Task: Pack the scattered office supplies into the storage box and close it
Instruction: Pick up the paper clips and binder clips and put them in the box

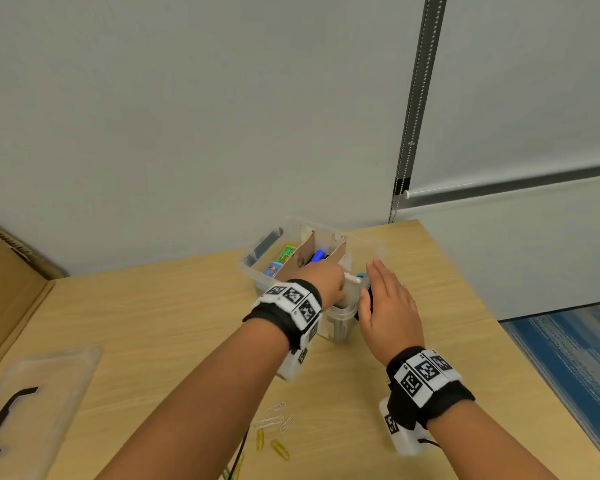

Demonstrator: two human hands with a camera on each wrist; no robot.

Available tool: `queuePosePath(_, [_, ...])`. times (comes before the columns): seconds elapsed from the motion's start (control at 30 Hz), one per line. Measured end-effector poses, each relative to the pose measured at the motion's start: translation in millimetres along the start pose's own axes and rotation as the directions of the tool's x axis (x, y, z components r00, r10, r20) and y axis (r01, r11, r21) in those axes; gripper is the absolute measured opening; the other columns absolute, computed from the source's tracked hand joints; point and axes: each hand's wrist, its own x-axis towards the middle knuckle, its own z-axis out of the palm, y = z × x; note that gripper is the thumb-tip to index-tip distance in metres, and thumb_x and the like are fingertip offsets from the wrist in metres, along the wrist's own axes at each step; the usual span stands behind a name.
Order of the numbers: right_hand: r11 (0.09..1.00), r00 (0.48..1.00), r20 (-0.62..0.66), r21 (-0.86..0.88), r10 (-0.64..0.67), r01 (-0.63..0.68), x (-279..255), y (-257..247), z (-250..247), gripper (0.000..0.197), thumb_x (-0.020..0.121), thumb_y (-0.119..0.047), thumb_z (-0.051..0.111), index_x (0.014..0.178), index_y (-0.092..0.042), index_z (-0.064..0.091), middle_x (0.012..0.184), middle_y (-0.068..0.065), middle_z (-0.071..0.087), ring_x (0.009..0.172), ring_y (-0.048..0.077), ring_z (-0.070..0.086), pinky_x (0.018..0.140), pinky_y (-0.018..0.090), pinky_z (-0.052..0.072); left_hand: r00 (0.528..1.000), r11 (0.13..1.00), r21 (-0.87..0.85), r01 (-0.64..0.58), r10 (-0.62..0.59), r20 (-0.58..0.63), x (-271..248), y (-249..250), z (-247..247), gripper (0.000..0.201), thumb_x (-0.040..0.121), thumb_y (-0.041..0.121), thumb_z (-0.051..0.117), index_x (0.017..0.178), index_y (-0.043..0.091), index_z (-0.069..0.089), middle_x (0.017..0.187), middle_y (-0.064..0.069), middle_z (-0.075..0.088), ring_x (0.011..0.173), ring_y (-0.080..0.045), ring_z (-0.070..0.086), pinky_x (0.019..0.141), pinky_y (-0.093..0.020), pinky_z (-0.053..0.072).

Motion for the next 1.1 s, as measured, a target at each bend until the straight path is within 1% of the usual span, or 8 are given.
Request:
queuePosePath(0.17, [0.999,1.000,-0.008,0.034,0.015,-0.015,-0.2,-0.7,-0.7,0.064,0.091,-0.043,0.013,0.148,-0.020,0.029,0.158,-0.006,0.022,0.143,0.019,0.026,0.114,0.039,0.029,0.888,0.940,-0.283,-0.192,0.043,-0.458,-56.6,-33.7,31.2,0.027,0.095,0.026,0.049,0.118,0.024,0.064,0.110,0.004,0.070,0.097,-0.014,0.064,0.088,-0.035,0.053])
queuePosePath(0.27, [0.998,0.999,0.012,0.042,0.036,-0.036,0.1,-2.4,-2.4,0.056,0.096,-0.038,0.022,0.148,-0.021,0.029,0.158,-0.006,0.021,0.142,0.020,0.027,0.114,0.040,0.030,0.844,0.902,-0.385,-0.198,-0.043,-0.535,-95.5,-61.7,61.4,0.028,0.094,0.025,0.052,0.119,0.028,0.063,0.114,0.011,0.067,0.098,-0.005,0.063,0.088,-0.031,0.054])
queuePosePath(0.43, [0.998,0.999,-0.013,0.046,0.045,-0.045,-7.6,-19.5,-15.7,0.051,0.097,-0.031,0.032,0.146,-0.016,0.031,0.156,0.000,0.025,0.143,0.026,0.021,0.115,0.045,0.026,0.880,0.904,-0.425,-0.054,-0.159,-0.448,-145.0,-110.1,111.7,0.025,0.094,0.025,0.054,0.117,0.029,0.064,0.111,0.014,0.066,0.100,-0.002,0.060,0.087,-0.027,0.053])
queuePosePath(0.57, [0.962,0.959,-0.137,0.083,-0.247,0.259,-35.3,-61.7,-21.5,0.046,0.092,-0.034,0.043,0.133,-0.012,0.044,0.135,0.004,0.044,0.125,0.021,0.037,0.105,0.036,0.038,0.914,0.896,-0.422,0.140,-0.281,-0.294,-174.9,-143.4,145.1,0.032,0.093,0.034,0.054,0.125,0.031,0.056,0.122,0.011,0.059,0.108,-0.006,0.054,0.091,-0.022,0.046])
queuePosePath(0.7, [0.918,0.906,0.161,0.138,-0.391,0.372,-69.7,-96.3,1.2,0.045,0.090,-0.046,0.050,0.125,-0.018,0.049,0.120,-0.003,0.044,0.109,0.014,0.046,0.082,0.029,0.050,0.923,0.863,-0.408,0.297,-0.370,-0.110,-191.1,-161.1,171.7,0.067,0.080,0.051,0.065,0.139,0.028,0.041,0.138,0.009,0.042,0.123,-0.013,0.042,0.101,-0.028,0.040])
queuePosePath(0.87, [0.979,0.695,0.697,0.046,-0.175,0.199,-100.0,-106.0,41.6,0.120,0.054,-0.070,0.073,0.146,-0.020,0.015,0.133,-0.001,0.023,0.121,0.021,0.038,0.093,0.038,0.048,0.948,0.874,-0.378,0.304,-0.318,0.027,-204.4,-165.4,192.3,0.113,0.056,0.062,0.077,0.148,0.028,0.021,0.142,0.009,0.027,0.126,-0.017,0.028,0.106,-0.032,0.036])
queuePosePath(0.93, [0.977,0.651,0.745,0.005,-0.147,0.215,-107.9,-112.3,54.3,0.128,0.048,-0.068,0.078,0.146,-0.022,0.010,0.133,0.001,0.020,0.123,0.023,0.034,0.095,0.039,0.048,0.954,0.883,-0.375,0.283,-0.298,0.020,-205.0,-166.7,197.5,0.110,0.057,0.056,0.080,0.147,0.030,0.022,0.138,0.009,0.028,0.123,-0.016,0.027,0.106,-0.031,0.035])
queuePosePath(1.1, [0.971,0.666,0.716,0.071,-0.208,0.227,-104.8,-134.1,79.0,0.111,0.054,-0.057,0.082,0.144,-0.030,0.023,0.127,0.000,0.026,0.118,0.022,0.035,0.098,0.038,0.045,0.964,0.858,-0.471,0.207,-0.262,-0.053,-196.8,-172.9,200.4,0.082,0.064,0.043,0.081,0.136,0.035,0.043,0.115,0.016,0.034,0.106,-0.009,0.032,0.093,-0.023,0.035])
